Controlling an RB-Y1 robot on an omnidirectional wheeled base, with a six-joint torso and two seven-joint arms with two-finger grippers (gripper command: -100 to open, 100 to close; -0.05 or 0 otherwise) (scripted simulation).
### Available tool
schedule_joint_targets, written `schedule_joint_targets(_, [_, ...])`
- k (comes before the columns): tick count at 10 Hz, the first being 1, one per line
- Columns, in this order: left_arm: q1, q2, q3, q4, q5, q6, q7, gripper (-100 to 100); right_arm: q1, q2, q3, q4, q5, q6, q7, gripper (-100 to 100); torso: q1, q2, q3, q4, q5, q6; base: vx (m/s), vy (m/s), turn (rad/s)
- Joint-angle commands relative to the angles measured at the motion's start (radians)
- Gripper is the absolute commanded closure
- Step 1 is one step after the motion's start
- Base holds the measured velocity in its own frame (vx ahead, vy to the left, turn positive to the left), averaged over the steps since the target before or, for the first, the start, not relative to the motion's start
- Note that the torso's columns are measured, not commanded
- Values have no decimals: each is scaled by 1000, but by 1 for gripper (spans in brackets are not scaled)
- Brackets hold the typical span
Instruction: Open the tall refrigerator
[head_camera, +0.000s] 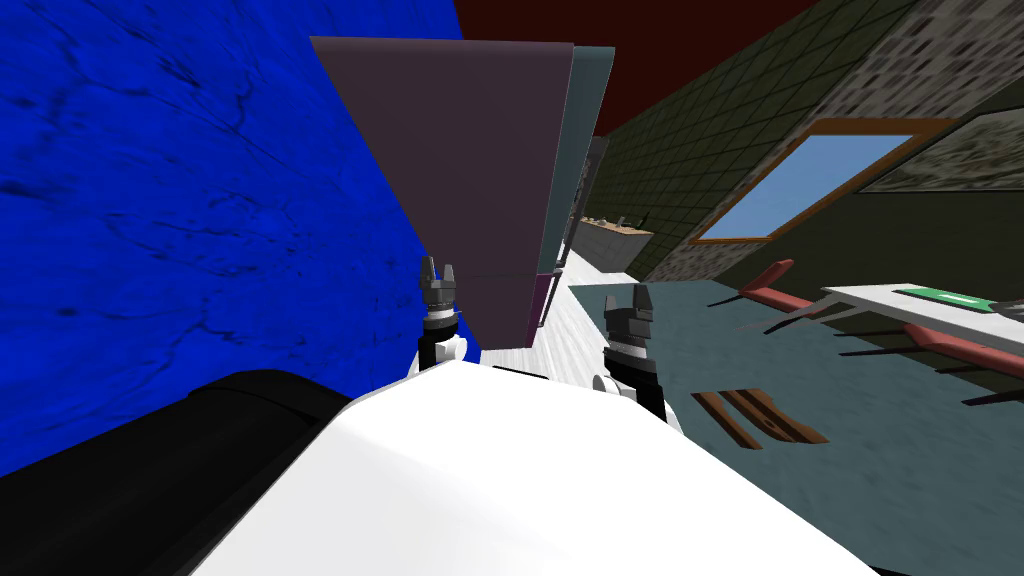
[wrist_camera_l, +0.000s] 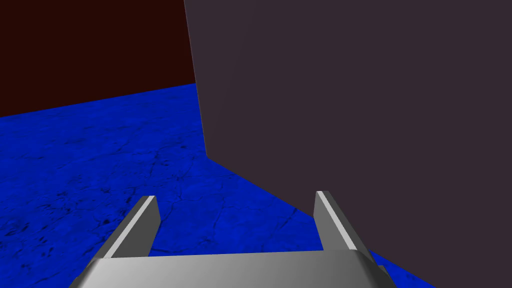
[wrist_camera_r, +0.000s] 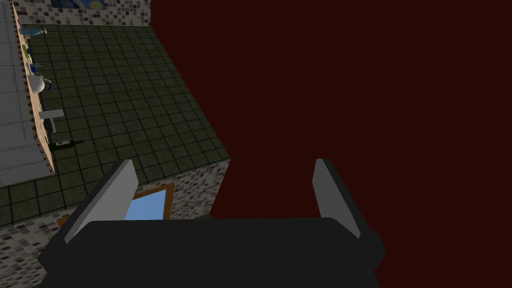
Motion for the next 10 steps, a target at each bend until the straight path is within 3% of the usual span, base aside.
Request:
schedule_joint_targets(1, [0, 0, 0, 0, 0, 0, 0, 0, 0, 0, 0, 0, 0, 0, 0, 0, 0, 40, -82, 41, 0, 0, 0, 0, 0])
schedule_joint_targets(9, [0, 0, 0, 0, 0, 0, 0, 0, 0, 0, 0, 0, 0, 0, 0, 0, 0, 618, -1234, 617, 0, 0, 0, 0, 0])
schedule_joint_targets(10, [-4, 37, 2, -5, 4, 11, 0, -100, 0, 0, 0, 0, 0, 0, 0, 0, 0, 691, -1382, 691, 0, 0, 15, -13, 29])
